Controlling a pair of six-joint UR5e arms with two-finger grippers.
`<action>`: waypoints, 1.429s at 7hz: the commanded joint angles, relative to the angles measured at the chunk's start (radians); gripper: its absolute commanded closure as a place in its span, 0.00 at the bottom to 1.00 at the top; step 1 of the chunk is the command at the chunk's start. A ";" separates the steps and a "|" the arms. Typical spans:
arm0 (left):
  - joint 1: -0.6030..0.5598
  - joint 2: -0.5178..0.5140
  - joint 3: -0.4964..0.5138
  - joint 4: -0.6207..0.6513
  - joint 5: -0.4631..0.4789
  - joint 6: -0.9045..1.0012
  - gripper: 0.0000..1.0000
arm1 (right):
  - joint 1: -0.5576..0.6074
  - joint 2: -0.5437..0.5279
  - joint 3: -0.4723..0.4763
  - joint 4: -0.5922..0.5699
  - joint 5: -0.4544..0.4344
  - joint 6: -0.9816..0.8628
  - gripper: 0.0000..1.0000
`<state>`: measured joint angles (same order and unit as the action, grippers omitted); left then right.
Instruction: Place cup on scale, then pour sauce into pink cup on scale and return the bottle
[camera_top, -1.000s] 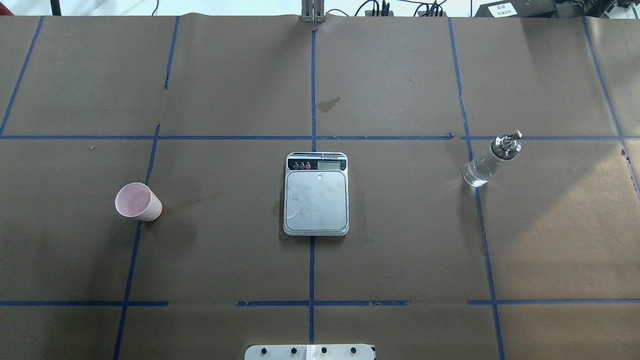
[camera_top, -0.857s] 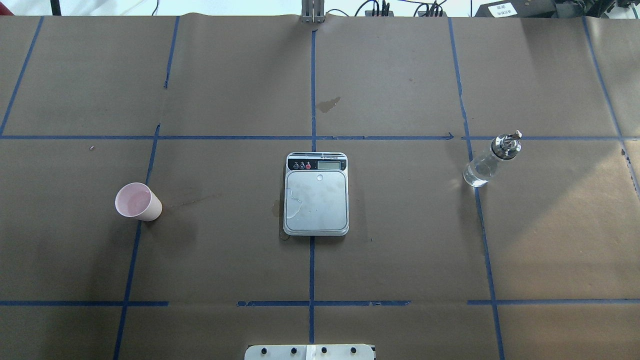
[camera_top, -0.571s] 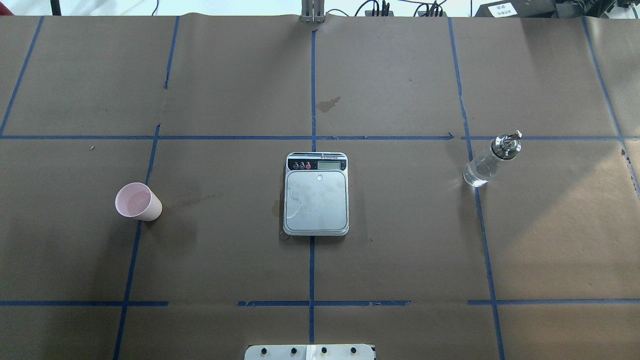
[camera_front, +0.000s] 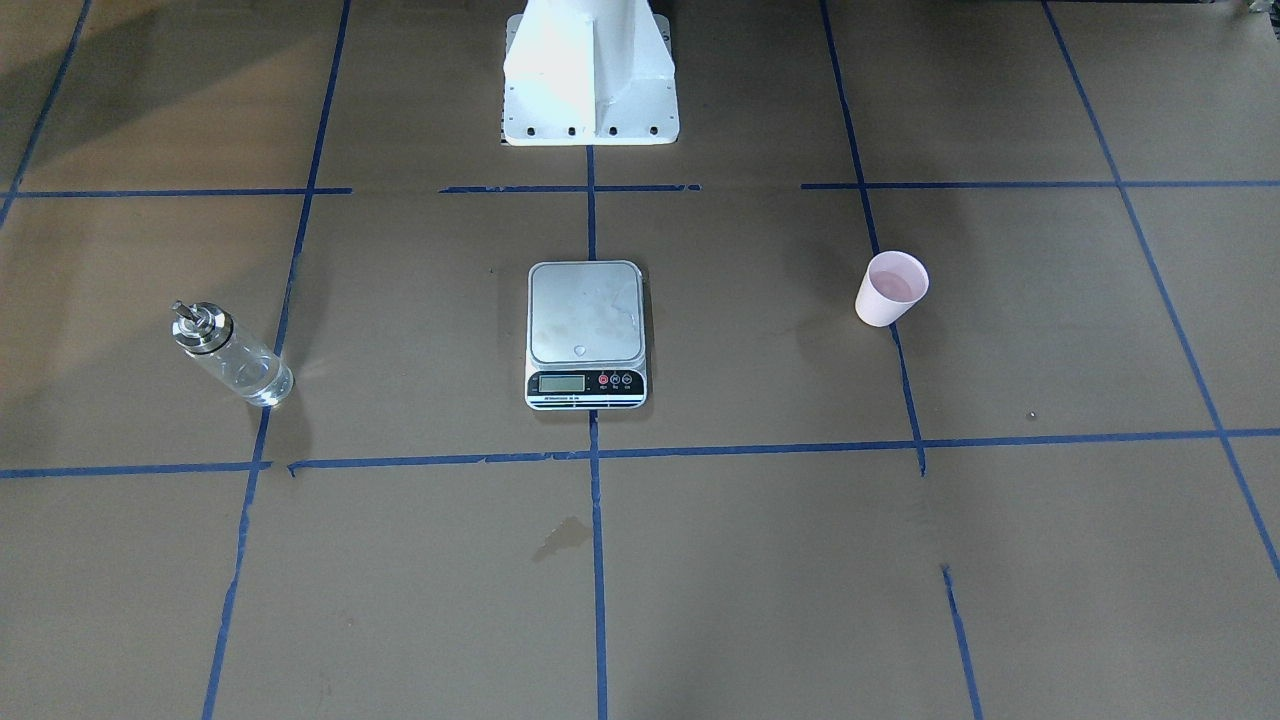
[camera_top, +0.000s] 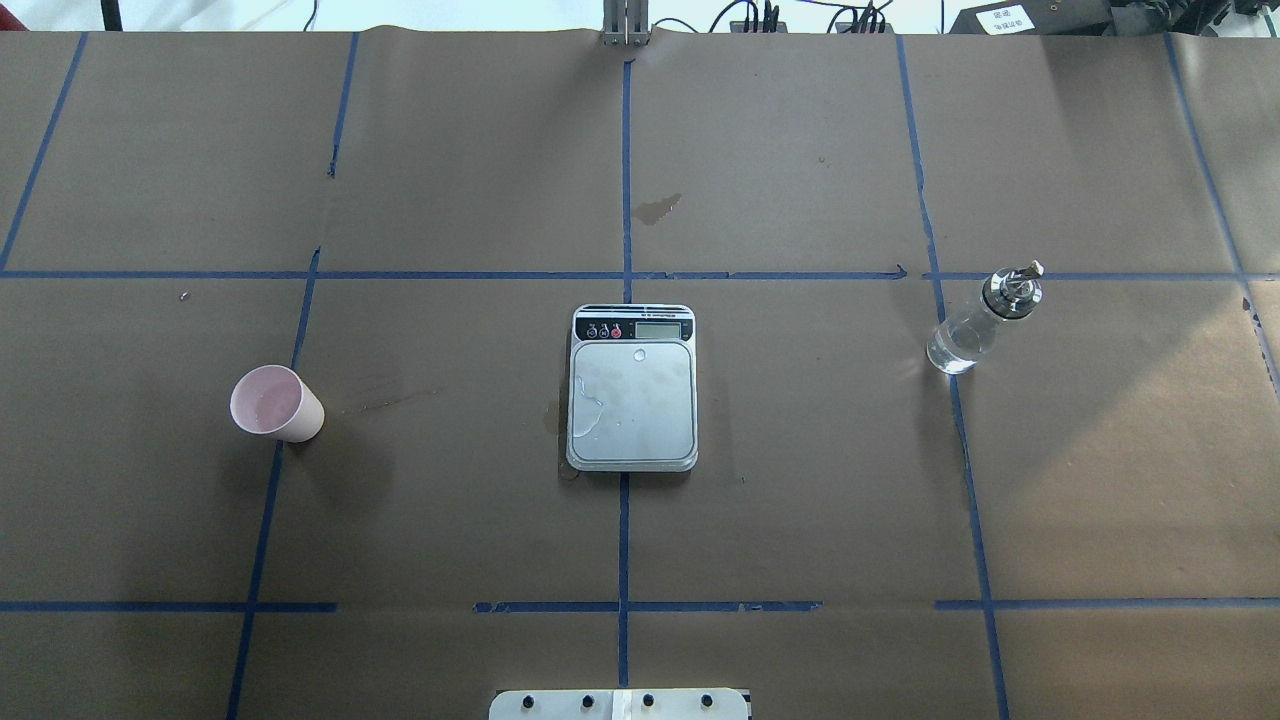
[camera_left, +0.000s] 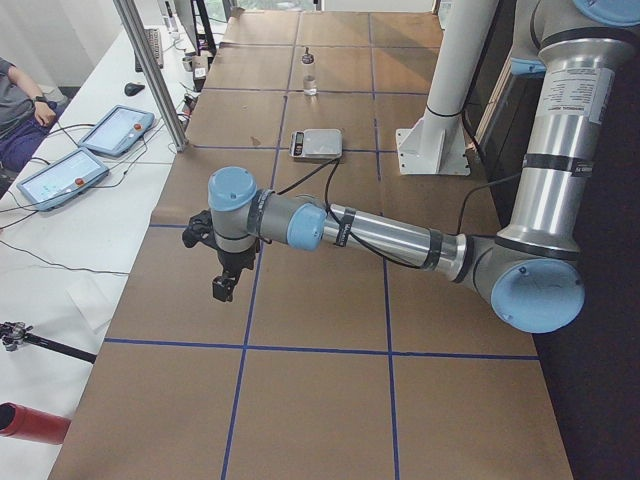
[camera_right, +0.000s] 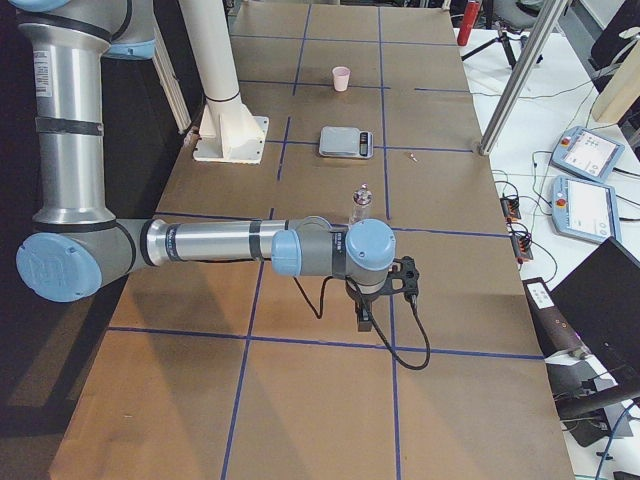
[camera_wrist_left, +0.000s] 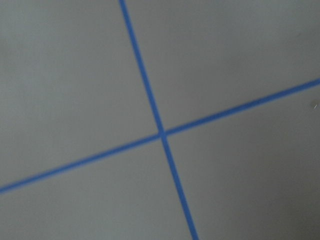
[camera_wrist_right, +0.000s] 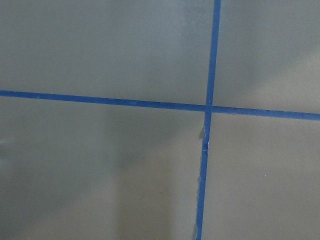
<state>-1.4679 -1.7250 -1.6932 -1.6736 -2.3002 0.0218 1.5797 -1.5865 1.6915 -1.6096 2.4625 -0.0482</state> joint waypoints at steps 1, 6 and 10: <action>0.122 -0.007 -0.031 -0.092 -0.001 -0.352 0.00 | -0.043 0.049 -0.001 -0.009 -0.004 0.002 0.00; 0.496 0.133 -0.195 -0.383 0.021 -1.145 0.00 | -0.095 0.074 -0.018 0.002 0.003 0.036 0.00; 0.653 0.127 -0.197 -0.382 0.119 -1.270 0.00 | -0.095 0.088 -0.012 0.002 0.003 0.070 0.00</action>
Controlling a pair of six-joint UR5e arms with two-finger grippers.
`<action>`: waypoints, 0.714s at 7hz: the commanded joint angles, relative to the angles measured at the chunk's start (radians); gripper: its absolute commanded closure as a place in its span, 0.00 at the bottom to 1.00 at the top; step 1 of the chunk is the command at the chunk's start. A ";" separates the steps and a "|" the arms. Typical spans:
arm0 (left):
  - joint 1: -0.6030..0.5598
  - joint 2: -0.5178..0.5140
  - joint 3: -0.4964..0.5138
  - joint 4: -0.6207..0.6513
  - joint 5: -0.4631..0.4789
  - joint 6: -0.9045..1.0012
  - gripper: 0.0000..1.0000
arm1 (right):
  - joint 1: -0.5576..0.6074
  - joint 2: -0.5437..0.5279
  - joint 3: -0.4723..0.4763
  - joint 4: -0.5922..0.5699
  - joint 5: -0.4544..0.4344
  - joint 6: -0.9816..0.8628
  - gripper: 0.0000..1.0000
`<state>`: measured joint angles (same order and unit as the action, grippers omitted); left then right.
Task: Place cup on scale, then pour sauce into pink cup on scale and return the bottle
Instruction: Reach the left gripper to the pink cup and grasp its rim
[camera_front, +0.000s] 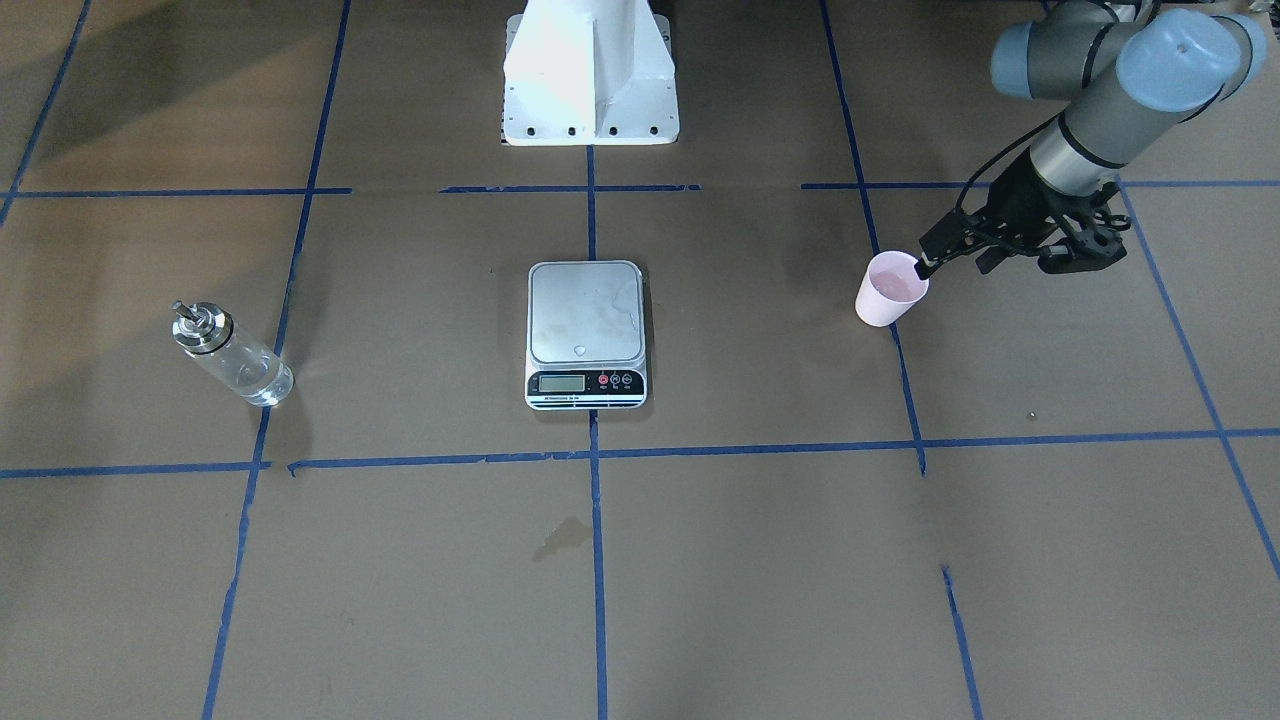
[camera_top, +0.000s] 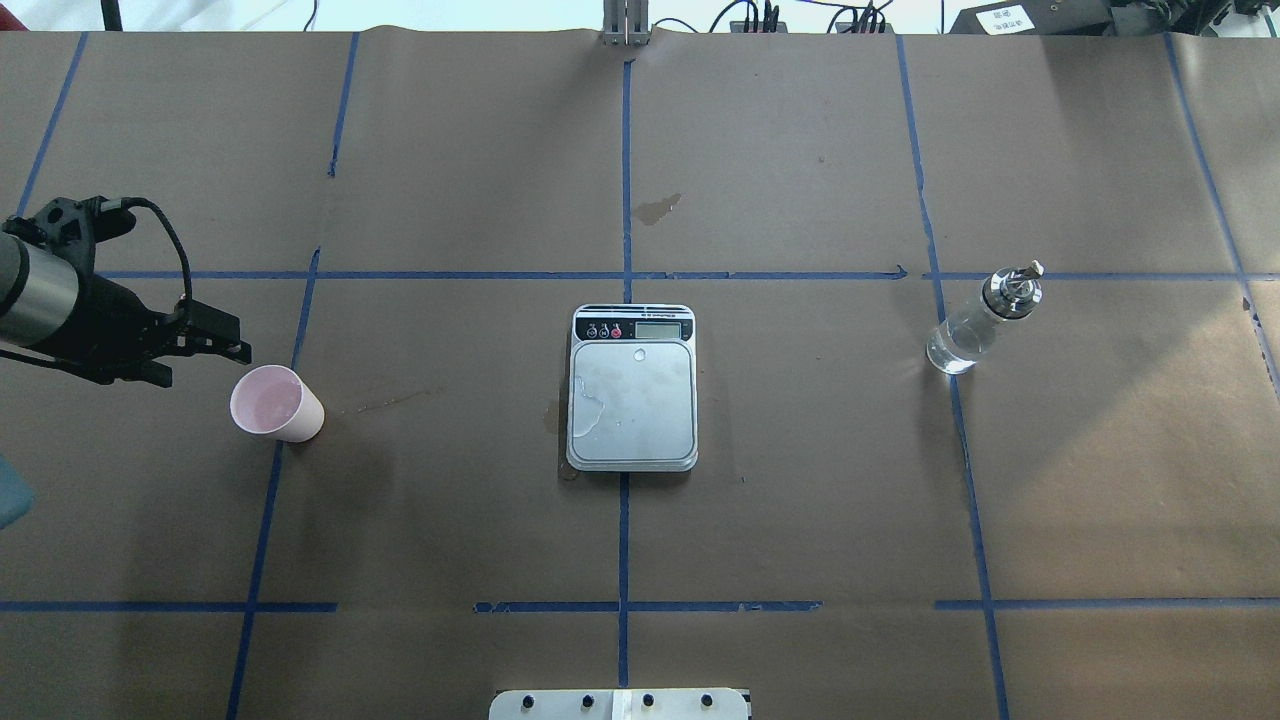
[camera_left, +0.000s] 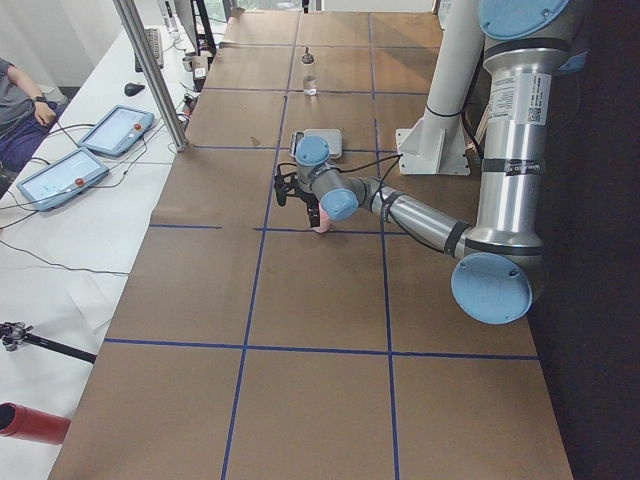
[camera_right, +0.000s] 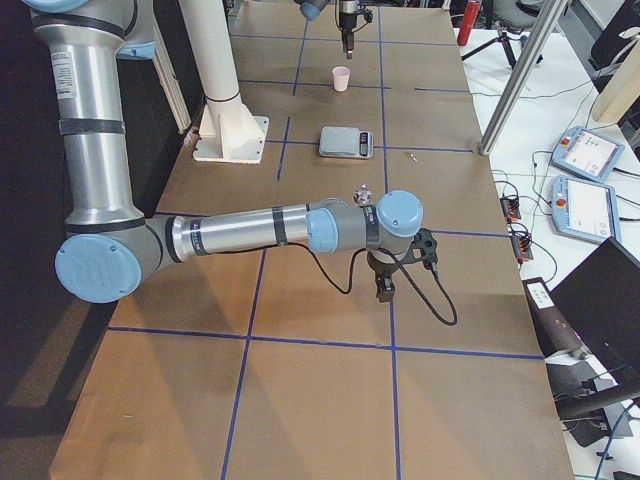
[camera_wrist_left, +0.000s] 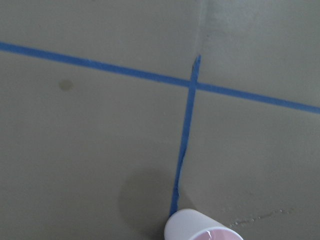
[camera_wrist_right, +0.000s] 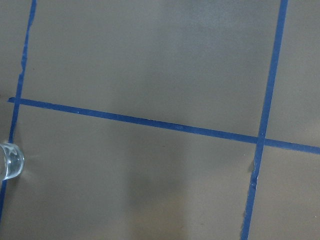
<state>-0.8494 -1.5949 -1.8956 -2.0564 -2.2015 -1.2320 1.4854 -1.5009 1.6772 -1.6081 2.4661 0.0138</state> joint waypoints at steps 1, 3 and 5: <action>0.052 -0.014 0.036 -0.001 0.020 -0.014 0.01 | 0.001 0.005 0.001 0.001 -0.001 0.008 0.00; 0.078 -0.019 0.044 0.001 0.020 -0.015 0.03 | 0.001 0.005 -0.001 0.001 -0.001 0.008 0.00; 0.084 -0.022 0.062 0.001 0.022 -0.012 0.21 | 0.001 0.005 -0.002 -0.001 0.001 0.009 0.00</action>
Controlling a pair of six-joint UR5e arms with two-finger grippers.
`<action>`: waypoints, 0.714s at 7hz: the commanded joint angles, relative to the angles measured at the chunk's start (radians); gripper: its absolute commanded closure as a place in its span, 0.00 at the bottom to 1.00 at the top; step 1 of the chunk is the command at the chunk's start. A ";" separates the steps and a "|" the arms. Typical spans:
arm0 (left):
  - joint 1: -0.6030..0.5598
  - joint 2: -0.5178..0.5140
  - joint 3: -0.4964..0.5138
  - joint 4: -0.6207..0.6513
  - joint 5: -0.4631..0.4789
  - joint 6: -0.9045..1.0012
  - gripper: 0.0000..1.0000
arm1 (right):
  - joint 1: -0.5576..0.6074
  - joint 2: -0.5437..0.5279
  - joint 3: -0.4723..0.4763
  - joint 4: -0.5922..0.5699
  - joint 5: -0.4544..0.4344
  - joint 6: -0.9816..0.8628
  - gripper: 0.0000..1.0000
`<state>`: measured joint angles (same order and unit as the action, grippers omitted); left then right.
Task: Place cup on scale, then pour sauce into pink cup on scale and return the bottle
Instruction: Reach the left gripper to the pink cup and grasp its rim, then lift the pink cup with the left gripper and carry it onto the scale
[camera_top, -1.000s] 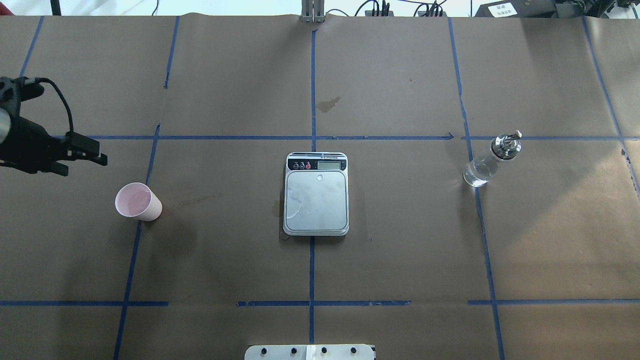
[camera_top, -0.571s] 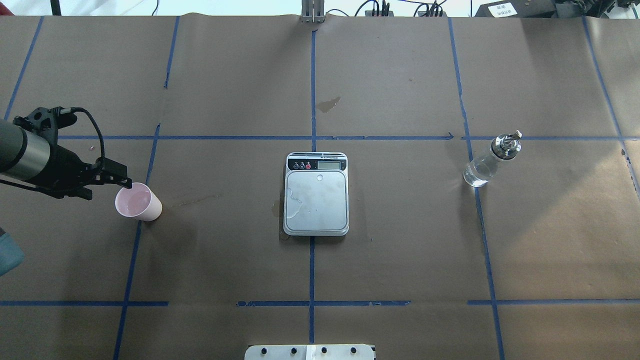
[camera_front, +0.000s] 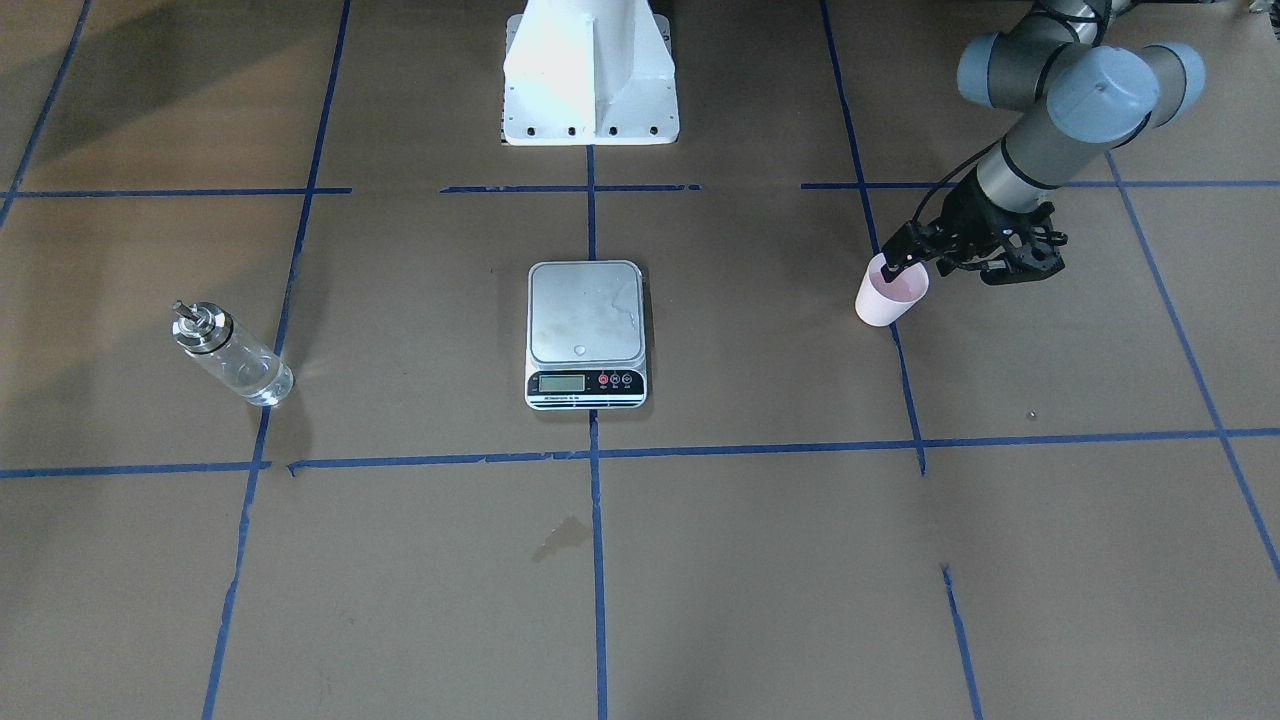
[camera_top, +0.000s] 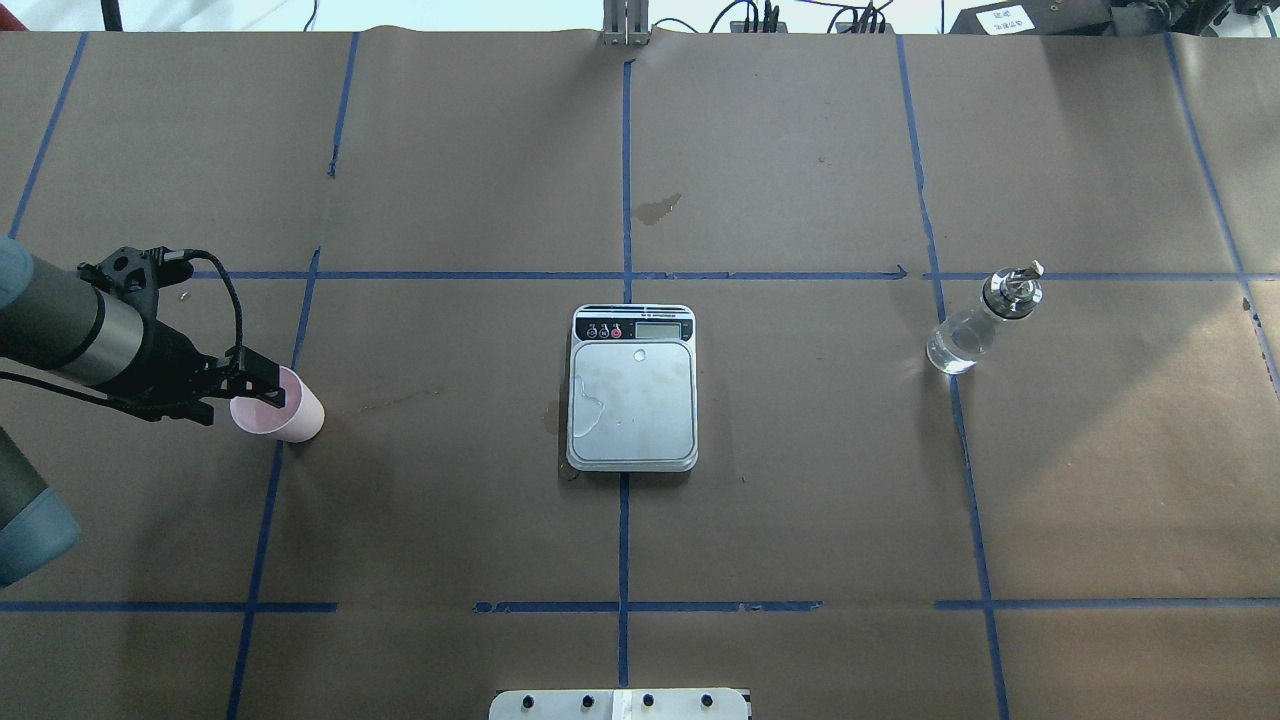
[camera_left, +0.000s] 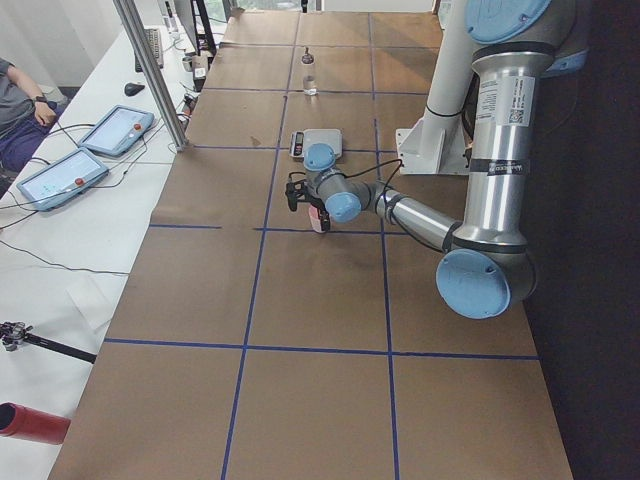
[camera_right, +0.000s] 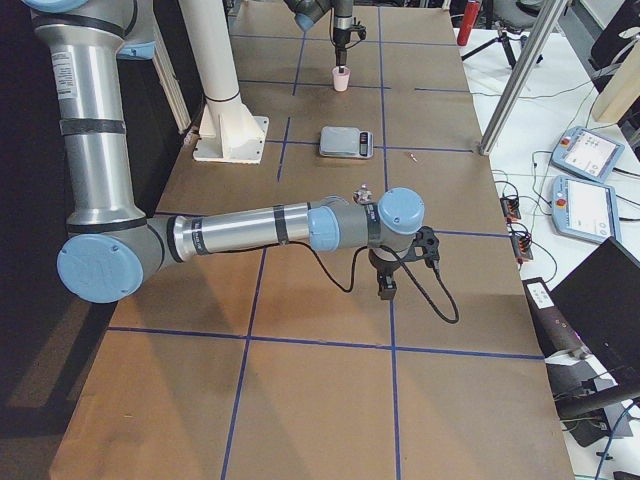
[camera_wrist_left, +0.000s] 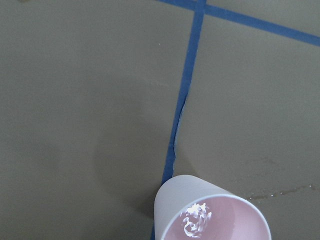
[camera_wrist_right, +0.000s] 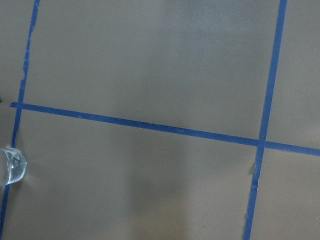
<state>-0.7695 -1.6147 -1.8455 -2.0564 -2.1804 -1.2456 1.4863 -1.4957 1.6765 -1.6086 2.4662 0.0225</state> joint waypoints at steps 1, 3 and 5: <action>0.004 -0.002 0.015 0.001 0.001 0.002 0.41 | 0.000 0.002 -0.001 -0.001 0.000 0.001 0.00; 0.004 -0.010 0.026 0.001 0.001 0.002 0.84 | 0.000 0.003 -0.001 -0.001 0.000 0.001 0.00; -0.002 -0.007 0.008 0.008 0.042 -0.005 1.00 | 0.000 0.005 -0.001 -0.001 0.002 0.004 0.00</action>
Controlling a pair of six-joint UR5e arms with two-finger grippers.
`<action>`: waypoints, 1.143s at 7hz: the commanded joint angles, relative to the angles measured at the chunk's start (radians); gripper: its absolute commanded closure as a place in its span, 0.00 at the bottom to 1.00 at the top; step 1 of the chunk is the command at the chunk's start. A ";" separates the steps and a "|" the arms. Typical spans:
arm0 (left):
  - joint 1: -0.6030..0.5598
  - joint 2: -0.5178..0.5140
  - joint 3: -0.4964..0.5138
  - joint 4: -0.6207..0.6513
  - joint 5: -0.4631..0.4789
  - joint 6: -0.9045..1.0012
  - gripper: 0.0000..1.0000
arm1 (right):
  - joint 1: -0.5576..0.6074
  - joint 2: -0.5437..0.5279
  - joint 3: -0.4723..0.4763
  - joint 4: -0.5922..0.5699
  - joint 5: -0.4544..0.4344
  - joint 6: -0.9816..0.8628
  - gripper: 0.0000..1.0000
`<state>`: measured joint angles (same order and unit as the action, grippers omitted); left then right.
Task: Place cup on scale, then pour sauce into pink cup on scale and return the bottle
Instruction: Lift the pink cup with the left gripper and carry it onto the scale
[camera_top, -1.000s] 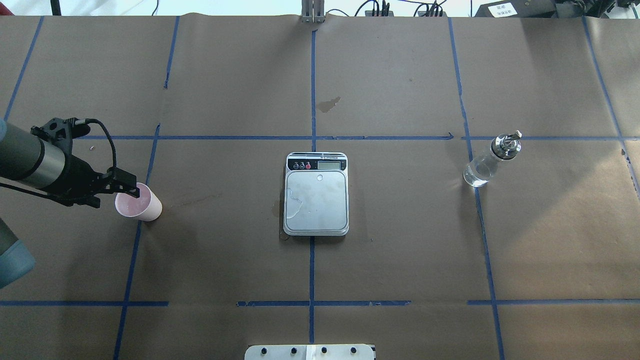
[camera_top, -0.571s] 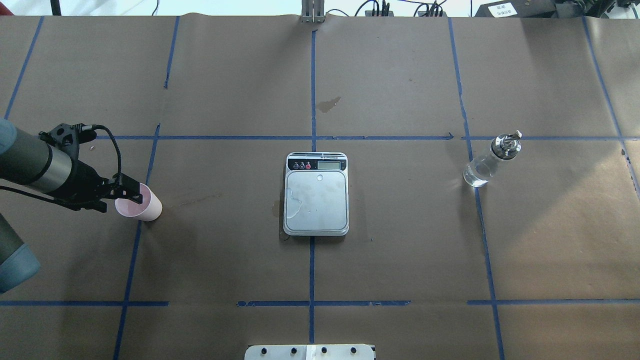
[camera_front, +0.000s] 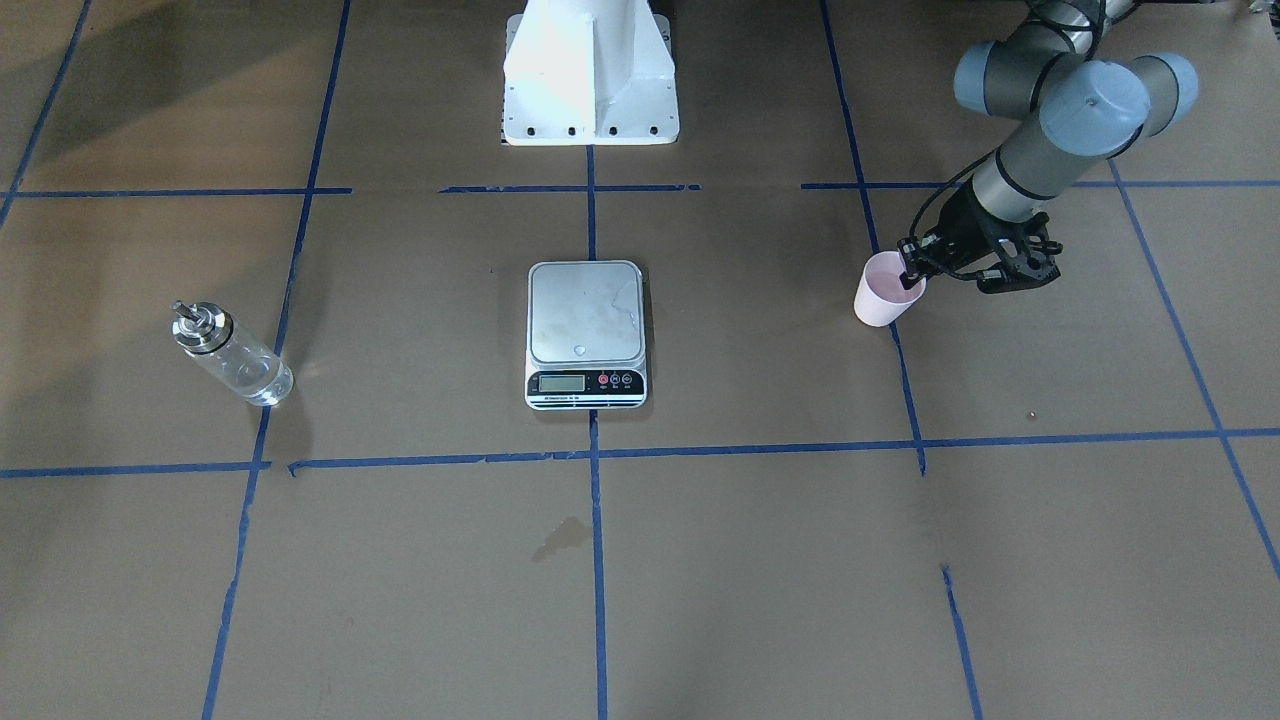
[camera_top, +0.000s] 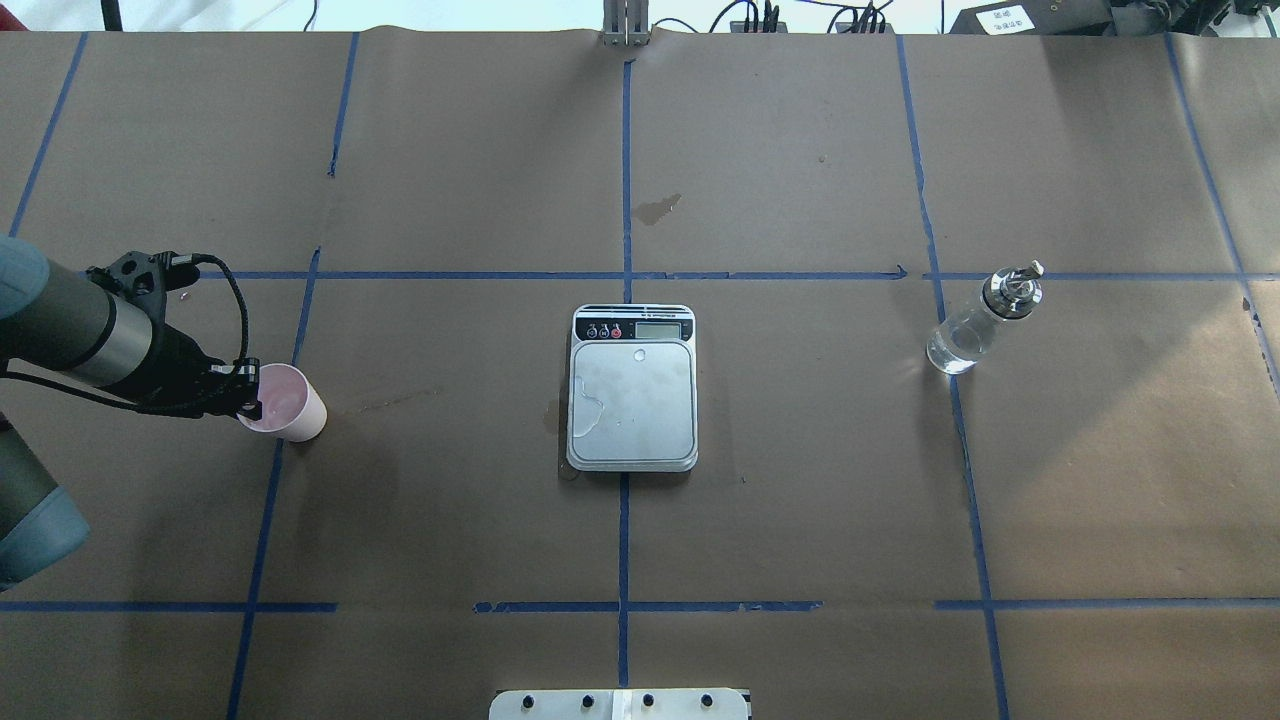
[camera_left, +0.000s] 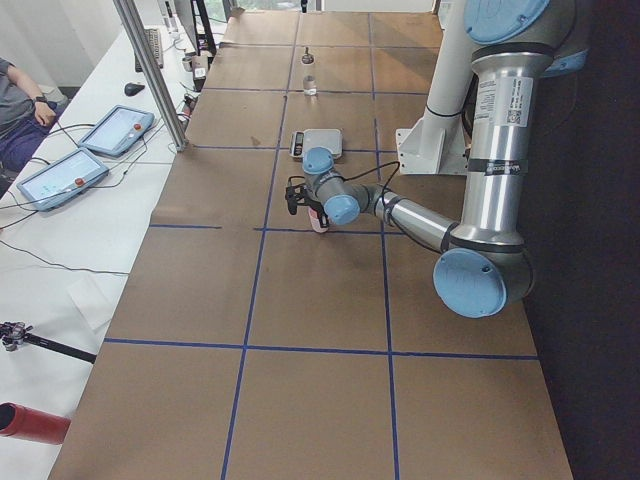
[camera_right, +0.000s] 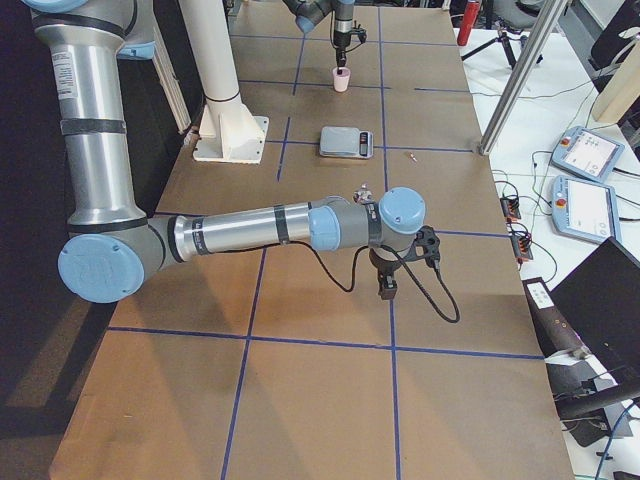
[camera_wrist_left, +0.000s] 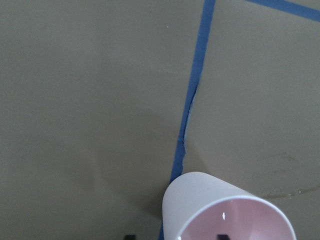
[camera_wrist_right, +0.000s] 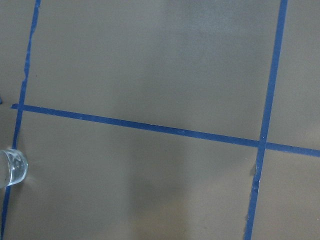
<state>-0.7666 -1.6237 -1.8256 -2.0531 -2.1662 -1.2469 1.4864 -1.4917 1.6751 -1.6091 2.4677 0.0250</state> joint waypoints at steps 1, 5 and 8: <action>-0.016 0.011 -0.059 0.028 0.026 -0.003 1.00 | 0.000 0.001 0.000 0.000 0.001 0.001 0.00; -0.109 -0.438 -0.121 0.671 0.032 -0.056 1.00 | 0.009 0.059 0.000 -0.032 0.017 0.042 0.00; 0.124 -0.687 0.019 0.635 0.125 -0.485 1.00 | 0.009 0.059 0.002 -0.022 0.002 0.044 0.00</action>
<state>-0.7475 -2.1998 -1.8834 -1.4015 -2.1072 -1.5702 1.4955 -1.4339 1.6777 -1.6318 2.4729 0.0669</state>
